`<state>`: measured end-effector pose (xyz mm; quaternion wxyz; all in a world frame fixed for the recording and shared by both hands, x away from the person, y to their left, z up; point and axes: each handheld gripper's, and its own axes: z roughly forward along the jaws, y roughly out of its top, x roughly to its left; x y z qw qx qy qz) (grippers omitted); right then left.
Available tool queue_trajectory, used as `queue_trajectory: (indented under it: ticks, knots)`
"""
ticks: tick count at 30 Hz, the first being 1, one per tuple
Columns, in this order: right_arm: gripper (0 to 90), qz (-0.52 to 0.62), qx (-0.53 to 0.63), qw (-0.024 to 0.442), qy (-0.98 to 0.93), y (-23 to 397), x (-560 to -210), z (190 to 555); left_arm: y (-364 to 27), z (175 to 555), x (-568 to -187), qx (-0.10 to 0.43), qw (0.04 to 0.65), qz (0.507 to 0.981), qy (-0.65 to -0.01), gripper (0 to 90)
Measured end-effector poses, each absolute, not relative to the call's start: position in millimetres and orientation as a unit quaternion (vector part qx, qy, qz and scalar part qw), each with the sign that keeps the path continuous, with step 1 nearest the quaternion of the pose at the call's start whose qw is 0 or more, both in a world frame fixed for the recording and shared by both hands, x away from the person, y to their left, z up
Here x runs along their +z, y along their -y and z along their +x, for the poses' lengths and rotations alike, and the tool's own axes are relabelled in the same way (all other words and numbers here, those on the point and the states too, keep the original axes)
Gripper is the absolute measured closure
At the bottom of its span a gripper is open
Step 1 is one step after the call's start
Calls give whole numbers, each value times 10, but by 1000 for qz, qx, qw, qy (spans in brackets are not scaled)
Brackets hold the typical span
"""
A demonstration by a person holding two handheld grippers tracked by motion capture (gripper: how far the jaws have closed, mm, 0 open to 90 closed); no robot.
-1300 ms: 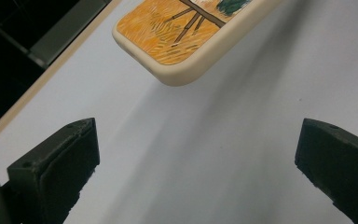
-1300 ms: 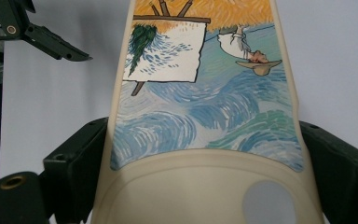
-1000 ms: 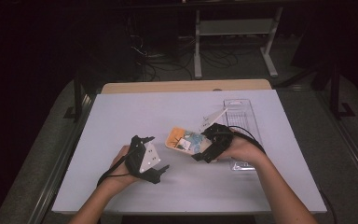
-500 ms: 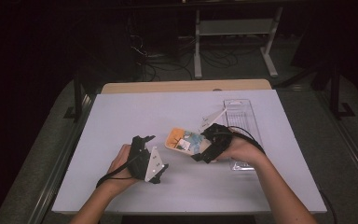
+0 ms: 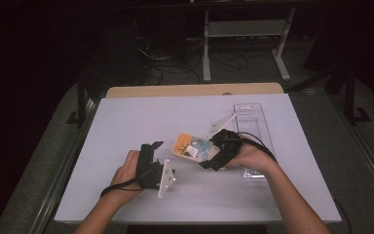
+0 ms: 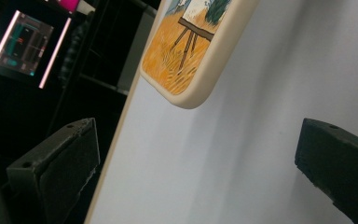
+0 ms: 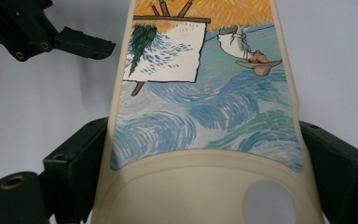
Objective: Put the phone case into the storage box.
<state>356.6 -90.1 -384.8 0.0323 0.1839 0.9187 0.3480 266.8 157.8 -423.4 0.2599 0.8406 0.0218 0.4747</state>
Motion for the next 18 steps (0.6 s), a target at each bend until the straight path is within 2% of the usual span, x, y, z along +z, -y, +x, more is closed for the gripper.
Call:
queue_trajectory:
  ticks: [18]
  knots:
    - [99, 191, 350, 32, -916, 840, -3870, 3590, -1514, 2635, -4327, 536, 215, 816, 32, 0]
